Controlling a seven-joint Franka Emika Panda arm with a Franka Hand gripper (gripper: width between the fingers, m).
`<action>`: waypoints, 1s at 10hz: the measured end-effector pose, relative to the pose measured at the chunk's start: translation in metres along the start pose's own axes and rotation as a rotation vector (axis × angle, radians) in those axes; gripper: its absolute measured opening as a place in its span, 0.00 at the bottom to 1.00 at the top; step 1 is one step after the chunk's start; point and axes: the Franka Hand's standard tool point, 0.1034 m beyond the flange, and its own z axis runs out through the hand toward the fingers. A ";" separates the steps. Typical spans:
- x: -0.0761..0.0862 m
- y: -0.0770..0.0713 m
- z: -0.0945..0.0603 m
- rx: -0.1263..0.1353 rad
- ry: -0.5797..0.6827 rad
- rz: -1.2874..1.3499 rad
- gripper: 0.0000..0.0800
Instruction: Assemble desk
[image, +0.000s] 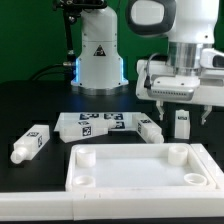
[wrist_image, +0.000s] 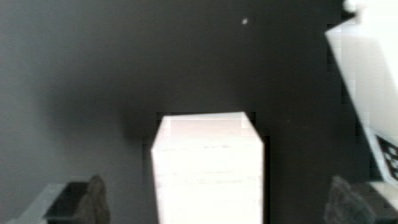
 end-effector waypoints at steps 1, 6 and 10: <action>-0.004 0.002 -0.006 -0.007 -0.011 0.107 0.80; -0.008 0.008 -0.007 -0.035 -0.006 0.566 0.81; -0.012 0.015 -0.010 -0.047 0.035 1.228 0.81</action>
Offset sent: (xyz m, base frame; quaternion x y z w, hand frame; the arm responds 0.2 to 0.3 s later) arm 0.0000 0.0000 0.0000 0.0000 0.0000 0.1938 0.9810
